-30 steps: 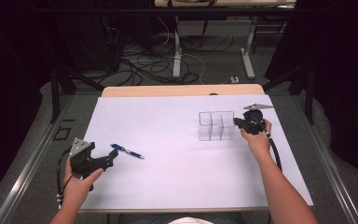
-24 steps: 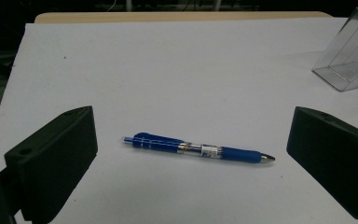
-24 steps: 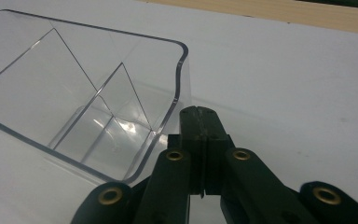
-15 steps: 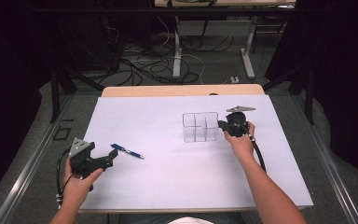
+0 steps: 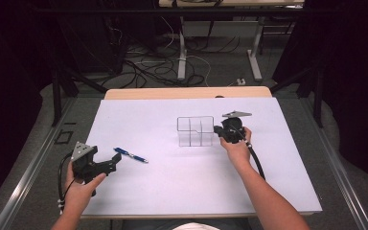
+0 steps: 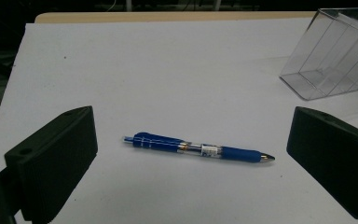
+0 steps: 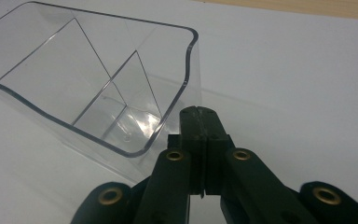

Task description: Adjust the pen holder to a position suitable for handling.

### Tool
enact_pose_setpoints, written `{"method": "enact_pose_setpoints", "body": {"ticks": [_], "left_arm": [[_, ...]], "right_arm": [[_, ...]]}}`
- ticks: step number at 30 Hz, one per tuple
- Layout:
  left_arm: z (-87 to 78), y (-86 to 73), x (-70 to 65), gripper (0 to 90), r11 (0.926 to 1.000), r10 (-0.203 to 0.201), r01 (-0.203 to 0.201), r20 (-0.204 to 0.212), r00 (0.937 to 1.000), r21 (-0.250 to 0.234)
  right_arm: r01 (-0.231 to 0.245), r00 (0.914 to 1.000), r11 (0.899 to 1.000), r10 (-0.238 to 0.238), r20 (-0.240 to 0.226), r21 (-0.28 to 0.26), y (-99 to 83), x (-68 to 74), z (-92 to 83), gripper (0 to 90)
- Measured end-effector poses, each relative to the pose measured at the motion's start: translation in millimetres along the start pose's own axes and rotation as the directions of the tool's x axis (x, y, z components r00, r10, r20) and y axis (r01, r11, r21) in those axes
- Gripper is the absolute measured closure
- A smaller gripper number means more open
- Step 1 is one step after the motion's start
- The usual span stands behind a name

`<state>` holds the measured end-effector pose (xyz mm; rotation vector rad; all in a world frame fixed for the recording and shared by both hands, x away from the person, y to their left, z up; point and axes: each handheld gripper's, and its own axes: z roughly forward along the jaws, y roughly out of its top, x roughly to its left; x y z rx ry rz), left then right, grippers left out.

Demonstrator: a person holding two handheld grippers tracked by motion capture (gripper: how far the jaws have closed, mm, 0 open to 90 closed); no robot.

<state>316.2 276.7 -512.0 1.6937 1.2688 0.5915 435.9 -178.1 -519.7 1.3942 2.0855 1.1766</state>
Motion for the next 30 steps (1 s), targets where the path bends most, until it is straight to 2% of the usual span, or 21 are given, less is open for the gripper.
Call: {"method": "enact_pose_setpoints", "body": {"ticks": [6,13,20,26,30], "left_arm": [[0.0,-0.1,0.7,1.5,1.0000,-0.001,0.001,0.000,1.0000,0.000],[-0.5,-0.1,0.8,1.5,1.0000,0.001,-0.001,0.000,1.0000,0.001],[-0.5,-0.2,1.4,1.5,1.0000,-0.002,0.002,0.001,1.0000,0.002],[-0.7,-0.1,1.7,1.5,1.0000,-0.001,0.001,0.001,1.0000,0.000],[-0.8,0.0,2.0,1.5,1.0000,-0.002,0.002,-0.001,1.0000,0.001]], "right_arm": [[-0.037,0.9991,0.999,0.037,-0.022,-0.009,0.6,7.6,6.5,90.0],[-0.047,0.9984,0.999,0.047,-0.030,-0.009,0.7,14.6,11.5,90.0],[-0.036,0.9987,0.999,0.036,-0.036,0.000,-0.3,18.1,14.8,90.0],[-0.021,0.9995,1.000,0.021,-0.023,-0.011,0.4,18.0,11.8,89.7],[-0.010,0.9999,1.000,0.010,-0.005,-0.013,0.3,17.1,7.5,84.3]]}}
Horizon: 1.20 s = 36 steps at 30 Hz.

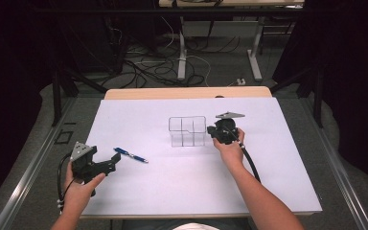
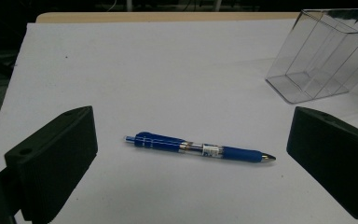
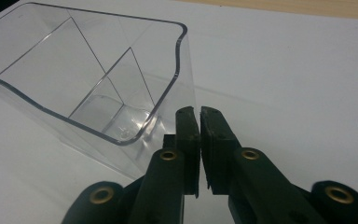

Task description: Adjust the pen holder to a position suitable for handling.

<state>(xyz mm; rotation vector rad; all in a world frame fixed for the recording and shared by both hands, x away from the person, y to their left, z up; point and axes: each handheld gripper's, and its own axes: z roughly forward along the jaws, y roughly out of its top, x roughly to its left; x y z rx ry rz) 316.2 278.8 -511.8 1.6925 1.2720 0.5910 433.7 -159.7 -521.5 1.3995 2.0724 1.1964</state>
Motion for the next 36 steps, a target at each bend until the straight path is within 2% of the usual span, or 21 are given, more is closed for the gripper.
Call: {"method": "enact_pose_setpoints", "body": {"ticks": [3,7,12,17,19,24,28,30,33,35,36], "left_arm": [[-0.2,0.2,0.0,1.5,1.0000,0.000,0.000,-0.001,1.0000,-0.003],[-0.3,0.3,0.6,1.5,1.0000,-0.004,0.004,-0.004,1.0000,-0.002],[-1.2,0.7,1.0,1.5,1.0000,-0.009,0.009,-0.005,0.9999,0.000],[-1.1,1.1,1.7,1.6,1.0000,-0.008,0.008,-0.010,0.9999,0.004],[-1.4,1.4,1.6,1.7,0.9999,-0.010,0.010,-0.009,0.9999,0.006],[-0.8,1.4,2.1,1.7,0.9999,-0.012,0.012,-0.010,0.9999,0.005],[-0.8,1.6,2.9,1.7,0.9999,-0.014,0.014,-0.010,0.9998,0.005],[-0.9,1.5,3.2,1.7,0.9999,-0.016,0.016,-0.009,0.9998,0.005],[-1.3,0.9,3.5,1.7,0.9998,-0.017,0.017,-0.008,0.9998,0.008],[-1.2,0.8,3.9,1.7,0.9998,-0.021,0.021,-0.009,0.9997,0.006],[-1.2,0.7,4.2,1.8,0.9997,-0.022,0.022,-0.009,0.9997,0.005]], "right_arm": [[0.013,0.9999,1.000,-0.013,0.009,-0.007,0.7,-1.2,-4.4,80.7],[0.045,0.9985,0.999,-0.044,0.031,-0.028,3.3,-1.2,-14.3,70.8],[0.072,0.9966,0.996,-0.071,0.042,-0.043,4.4,0.3,-23.0,62.5],[0.065,0.9972,0.996,-0.063,0.040,-0.066,5.3,-1.1,-33.5,52.9],[0.077,0.9964,0.994,-0.073,0.043,-0.077,5.7,-1.9,-37.3,50.2],[0.094,0.9955,0.990,-0.092,0.022,-0.106,6.2,-1.9,-44.4,39.5],[0.115,0.9933,0.986,-0.114,0.022,-0.120,7.0,-0.4,-50.9,35.5],[0.107,0.9943,0.986,-0.106,0.012,-0.125,7.5,1.2,-53.5,33.0],[0.113,0.9934,0.984,-0.115,-0.003,-0.135,7.4,3.3,-56.3,24.7],[0.107,0.9934,0.985,-0.111,-0.027,-0.135,6.8,5.3,-57.8,16.1],[0.106,0.9936,0.985,-0.110,-0.023,-0.135,6.2,6.2,-57.8,15.3]]}}
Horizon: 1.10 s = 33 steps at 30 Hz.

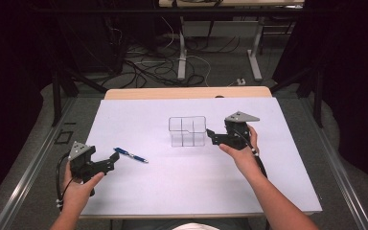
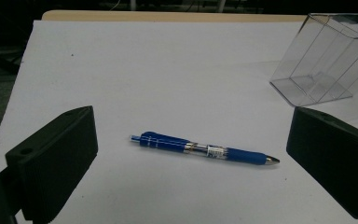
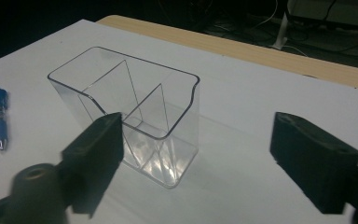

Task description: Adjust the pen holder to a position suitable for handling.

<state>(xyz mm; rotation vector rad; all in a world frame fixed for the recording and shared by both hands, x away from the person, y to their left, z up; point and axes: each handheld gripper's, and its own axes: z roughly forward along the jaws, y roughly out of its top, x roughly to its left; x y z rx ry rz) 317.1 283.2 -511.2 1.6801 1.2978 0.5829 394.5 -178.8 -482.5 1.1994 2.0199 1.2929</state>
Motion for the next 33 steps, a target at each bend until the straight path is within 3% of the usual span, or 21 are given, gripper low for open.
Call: {"method": "enact_pose_setpoints", "body": {"ticks": [4,6,9,20,33], "left_arm": [[-0.6,-0.1,0.3,1.8,1.0000,0.001,-0.001,0.002,1.0000,-0.003],[-1.3,-0.1,0.2,1.8,1.0000,0.004,-0.004,0.004,1.0000,-0.002],[-2.0,0.0,0.4,1.7,0.9999,0.002,-0.002,0.009,1.0000,-0.012],[-0.6,-0.5,0.7,1.2,0.9997,-0.007,0.007,0.011,0.9999,-0.024],[-1.3,-0.6,1.3,1.2,0.9997,-0.003,0.003,0.011,0.9999,-0.024]], "right_arm": [[0.012,0.9999,1.000,-0.012,0.003,-0.010,-1.0,3.8,-3.2,13.5],[0.025,0.9997,0.999,-0.025,0.006,-0.023,-0.7,3.5,-4.4,8.9],[0.001,1.0000,0.999,-0.001,-0.004,-0.032,0.0,6.0,-5.4,0.0],[0.048,0.9972,0.998,-0.050,-0.055,-0.044,2.8,28.9,-3.5,0.0],[0.141,0.9814,0.989,-0.146,-0.125,-0.049,3.8,62.4,2.2,3.5]]}}
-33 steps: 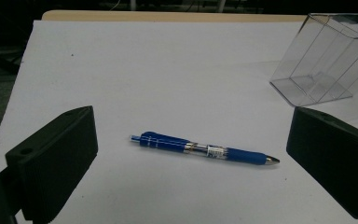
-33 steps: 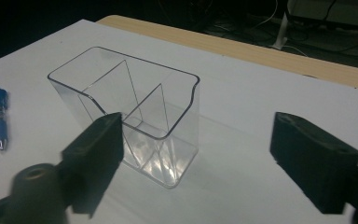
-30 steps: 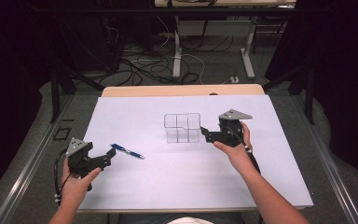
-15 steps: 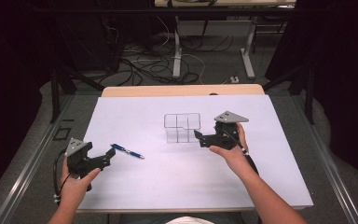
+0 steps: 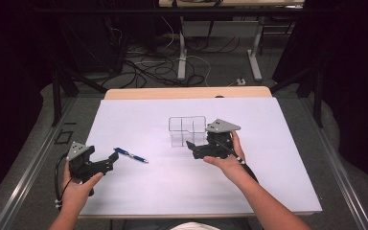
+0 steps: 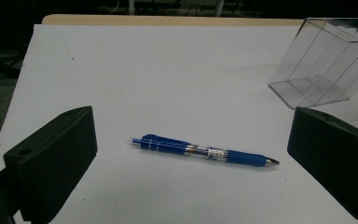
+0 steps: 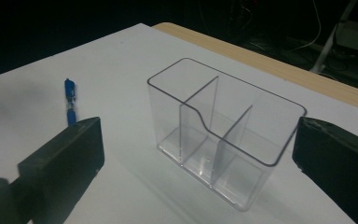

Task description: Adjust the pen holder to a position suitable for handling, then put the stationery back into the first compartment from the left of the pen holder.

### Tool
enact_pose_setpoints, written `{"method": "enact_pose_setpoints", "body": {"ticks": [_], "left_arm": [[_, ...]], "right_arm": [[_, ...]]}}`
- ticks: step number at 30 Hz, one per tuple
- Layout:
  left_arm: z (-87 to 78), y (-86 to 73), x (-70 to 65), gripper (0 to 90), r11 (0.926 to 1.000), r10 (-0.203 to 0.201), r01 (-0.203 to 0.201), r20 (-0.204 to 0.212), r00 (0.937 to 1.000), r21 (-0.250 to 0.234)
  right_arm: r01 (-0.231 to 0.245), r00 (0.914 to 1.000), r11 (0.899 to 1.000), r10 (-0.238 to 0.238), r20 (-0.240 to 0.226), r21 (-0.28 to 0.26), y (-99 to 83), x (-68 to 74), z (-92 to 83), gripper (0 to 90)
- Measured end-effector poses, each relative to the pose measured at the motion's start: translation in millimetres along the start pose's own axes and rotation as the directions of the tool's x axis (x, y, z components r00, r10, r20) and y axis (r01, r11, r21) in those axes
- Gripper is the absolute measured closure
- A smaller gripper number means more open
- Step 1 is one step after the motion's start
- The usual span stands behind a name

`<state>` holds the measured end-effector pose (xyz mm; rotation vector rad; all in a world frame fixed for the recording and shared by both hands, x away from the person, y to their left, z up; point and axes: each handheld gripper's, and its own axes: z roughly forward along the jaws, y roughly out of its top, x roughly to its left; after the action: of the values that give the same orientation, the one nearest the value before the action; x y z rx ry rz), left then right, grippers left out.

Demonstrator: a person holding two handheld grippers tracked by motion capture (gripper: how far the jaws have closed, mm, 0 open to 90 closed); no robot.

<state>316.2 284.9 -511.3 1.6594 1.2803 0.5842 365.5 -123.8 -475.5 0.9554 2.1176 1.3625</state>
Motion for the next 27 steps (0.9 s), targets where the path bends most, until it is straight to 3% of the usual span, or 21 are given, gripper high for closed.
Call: {"method": "enact_pose_setpoints", "body": {"ticks": [10,17,24,27], "left_arm": [[0.3,-0.2,2.7,1.2,1.0000,-0.003,0.003,0.002,1.0000,0.007],[-1.6,0.3,3.5,1.2,1.0000,-0.006,0.006,-0.002,1.0000,0.000],[-2.5,0.7,5.6,1.3,1.0000,-0.007,0.007,-0.006,1.0000,-0.003],[-2.4,0.7,5.9,1.3,0.9999,-0.012,0.012,-0.007,0.9999,-0.006]], "right_arm": [[0.036,0.9966,0.999,-0.036,-0.074,0.006,0.8,20.0,15.3,13.5],[0.071,0.9893,0.997,-0.070,-0.128,0.001,2.3,34.5,31.0,17.6],[0.066,0.9807,0.998,-0.067,-0.183,-0.013,6.5,44.9,50.8,27.2],[0.089,0.9773,0.996,-0.093,-0.190,-0.030,7.2,49.8,58.9,30.5]]}}
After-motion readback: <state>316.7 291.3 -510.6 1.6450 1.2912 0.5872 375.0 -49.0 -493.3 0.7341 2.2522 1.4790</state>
